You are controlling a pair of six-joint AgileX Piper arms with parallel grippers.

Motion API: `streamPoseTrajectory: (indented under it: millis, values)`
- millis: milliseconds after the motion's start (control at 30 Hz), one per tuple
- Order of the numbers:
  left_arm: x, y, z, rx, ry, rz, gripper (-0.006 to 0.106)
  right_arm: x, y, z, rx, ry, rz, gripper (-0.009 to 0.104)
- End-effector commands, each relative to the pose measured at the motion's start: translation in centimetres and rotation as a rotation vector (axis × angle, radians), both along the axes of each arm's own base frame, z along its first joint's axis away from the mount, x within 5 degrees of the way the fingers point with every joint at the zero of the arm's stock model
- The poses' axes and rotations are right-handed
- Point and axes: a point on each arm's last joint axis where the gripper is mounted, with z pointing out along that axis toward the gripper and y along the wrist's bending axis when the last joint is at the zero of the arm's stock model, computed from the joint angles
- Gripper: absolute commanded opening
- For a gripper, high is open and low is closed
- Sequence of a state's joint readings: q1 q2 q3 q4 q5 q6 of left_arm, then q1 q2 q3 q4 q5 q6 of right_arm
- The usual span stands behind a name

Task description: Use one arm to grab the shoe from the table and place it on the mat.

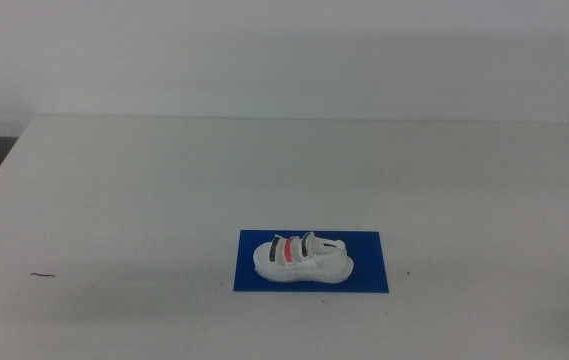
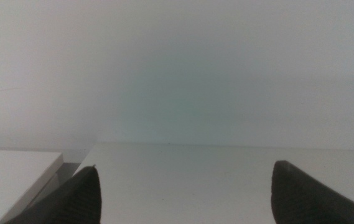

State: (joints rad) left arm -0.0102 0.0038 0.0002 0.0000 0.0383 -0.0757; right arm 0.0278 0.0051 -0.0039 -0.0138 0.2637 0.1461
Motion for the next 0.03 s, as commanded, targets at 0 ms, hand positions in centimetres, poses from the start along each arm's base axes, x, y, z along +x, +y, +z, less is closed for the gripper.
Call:
streamPoseTrajectory:
  millis: [0]
  values:
    - [-0.04, 0.00, 0.12, -0.001, -0.015, 0.000, 0.094, -0.03, -0.08, -0.13, -0.017, 0.002, -0.009, 0.074]
